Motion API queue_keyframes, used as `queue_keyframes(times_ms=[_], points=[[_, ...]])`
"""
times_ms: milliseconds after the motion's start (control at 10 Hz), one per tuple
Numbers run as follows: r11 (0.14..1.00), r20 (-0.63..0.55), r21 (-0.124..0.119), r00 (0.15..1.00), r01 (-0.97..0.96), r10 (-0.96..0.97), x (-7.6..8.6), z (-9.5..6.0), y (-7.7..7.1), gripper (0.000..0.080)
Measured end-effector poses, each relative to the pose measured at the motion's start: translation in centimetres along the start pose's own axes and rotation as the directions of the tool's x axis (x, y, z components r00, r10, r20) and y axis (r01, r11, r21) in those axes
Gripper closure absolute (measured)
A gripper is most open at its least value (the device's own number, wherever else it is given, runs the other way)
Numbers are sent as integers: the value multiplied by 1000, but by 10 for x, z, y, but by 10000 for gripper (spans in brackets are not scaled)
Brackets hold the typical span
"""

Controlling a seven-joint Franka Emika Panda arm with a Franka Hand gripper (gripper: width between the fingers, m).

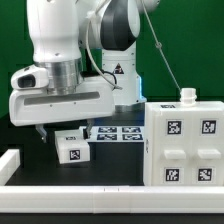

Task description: Assemble cabinet

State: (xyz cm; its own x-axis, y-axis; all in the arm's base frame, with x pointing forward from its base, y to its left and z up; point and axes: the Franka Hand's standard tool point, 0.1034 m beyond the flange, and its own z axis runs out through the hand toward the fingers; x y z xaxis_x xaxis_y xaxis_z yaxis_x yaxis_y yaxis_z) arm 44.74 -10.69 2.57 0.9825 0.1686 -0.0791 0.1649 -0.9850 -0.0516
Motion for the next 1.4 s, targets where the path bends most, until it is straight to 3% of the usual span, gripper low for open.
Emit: queue_keyframes(times_ms=[100,200,700,800,900,1100,1400], points=[[1000,-7,7,1000,-7,7,6,-5,-26,151],[999,-7,12,999,32,-32,10,-9,-32,151],[1000,3,23,1000,-2,2,16,-14,-31,151],[1000,-3,12,1000,26,-26,18,-14,-33,151],[992,-19,-16,992,126,-126,20,-15,-40,151],[956,-10,-21,956,293,-293,16,-13,-50,151],[947,-9,-24,947,319,-320,16,-12,-52,151]])
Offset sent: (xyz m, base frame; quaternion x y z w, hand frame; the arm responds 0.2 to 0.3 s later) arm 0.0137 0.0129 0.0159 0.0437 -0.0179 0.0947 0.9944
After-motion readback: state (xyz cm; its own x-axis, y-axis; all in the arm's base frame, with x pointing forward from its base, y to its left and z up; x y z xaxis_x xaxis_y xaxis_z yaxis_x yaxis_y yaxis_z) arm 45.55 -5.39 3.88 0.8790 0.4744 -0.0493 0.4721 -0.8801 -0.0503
